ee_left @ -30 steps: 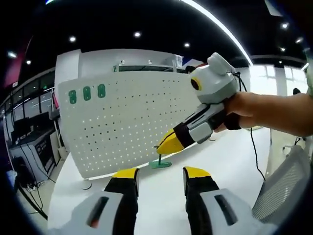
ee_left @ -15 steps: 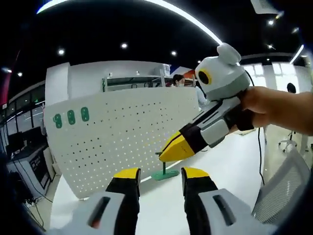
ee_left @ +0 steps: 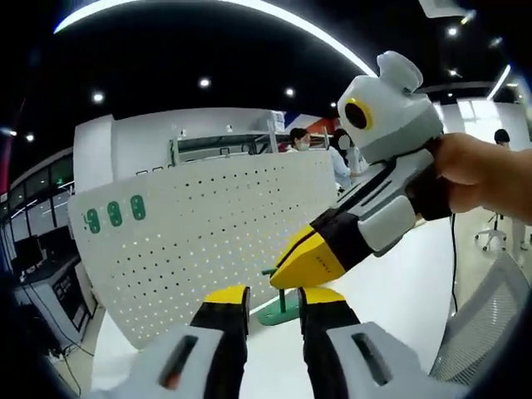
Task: Insert the hook assembly into the mounting plate slot until the hook locks in place.
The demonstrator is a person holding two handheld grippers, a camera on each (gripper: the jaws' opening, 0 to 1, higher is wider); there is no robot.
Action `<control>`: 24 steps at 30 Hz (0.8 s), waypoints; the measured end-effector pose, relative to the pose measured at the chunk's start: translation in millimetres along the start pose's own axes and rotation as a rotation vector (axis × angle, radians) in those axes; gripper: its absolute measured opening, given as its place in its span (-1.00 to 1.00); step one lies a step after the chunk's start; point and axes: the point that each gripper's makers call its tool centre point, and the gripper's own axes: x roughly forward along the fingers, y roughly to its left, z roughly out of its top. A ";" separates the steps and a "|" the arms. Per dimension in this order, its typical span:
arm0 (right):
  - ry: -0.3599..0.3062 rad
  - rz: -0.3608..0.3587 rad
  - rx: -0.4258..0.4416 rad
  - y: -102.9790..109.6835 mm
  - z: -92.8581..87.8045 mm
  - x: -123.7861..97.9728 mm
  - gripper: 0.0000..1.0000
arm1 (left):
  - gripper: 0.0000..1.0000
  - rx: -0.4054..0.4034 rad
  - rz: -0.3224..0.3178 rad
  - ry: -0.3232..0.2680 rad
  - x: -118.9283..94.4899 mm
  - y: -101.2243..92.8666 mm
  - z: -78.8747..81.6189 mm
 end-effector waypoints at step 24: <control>-0.007 0.017 0.038 4.0 -1.8 1.5 -0.95 | -0.93 -0.011 -0.039 -0.006 1.0 -3.2 -5.0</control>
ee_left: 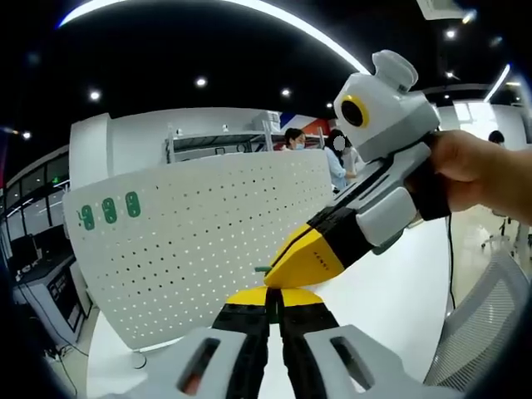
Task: Insert the hook assembly into the mounting plate slot until the hook locks in place.
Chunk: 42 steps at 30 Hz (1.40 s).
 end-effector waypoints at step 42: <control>-0.064 0.237 0.340 30.6 13.2 -17.2 -0.84 | -0.93 -0.108 -0.407 -0.241 -41.8 4.0 51.9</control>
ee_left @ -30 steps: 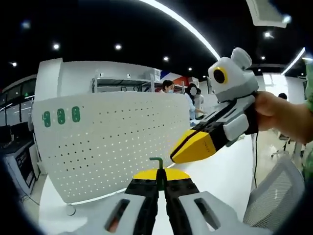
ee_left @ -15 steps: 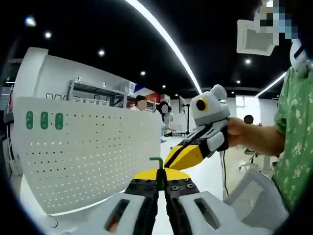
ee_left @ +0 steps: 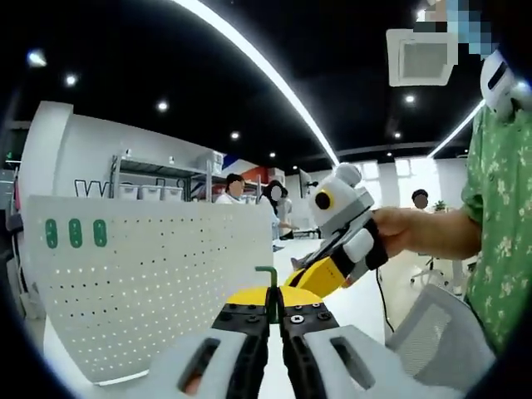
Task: Insert the hook assembly into the mounting plate slot until the hook locks in place.
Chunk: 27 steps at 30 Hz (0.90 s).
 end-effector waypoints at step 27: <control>-0.069 0.024 0.073 5.1 4.7 0.1 -0.95 | -0.93 -0.032 0.062 -0.046 -3.0 7.4 2.9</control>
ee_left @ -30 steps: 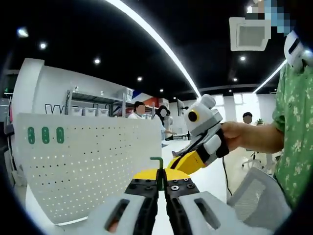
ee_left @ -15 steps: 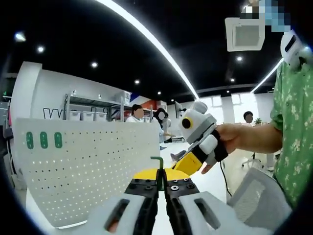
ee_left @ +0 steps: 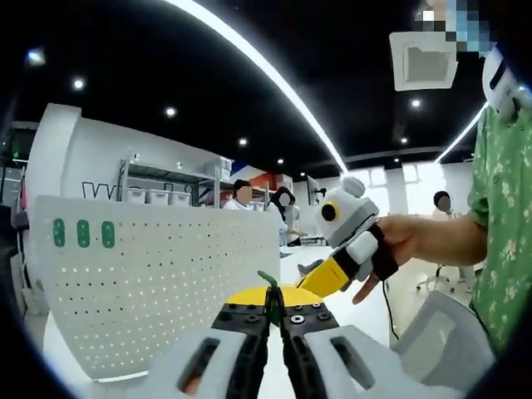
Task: Insert the hook assembly into the mounting plate slot until the hook locks in place.
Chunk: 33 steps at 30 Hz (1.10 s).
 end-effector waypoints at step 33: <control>-0.040 -0.087 -0.037 -13.2 11.1 -0.1 -0.95 | -0.93 0.086 0.023 0.056 1.8 -2.8 -7.3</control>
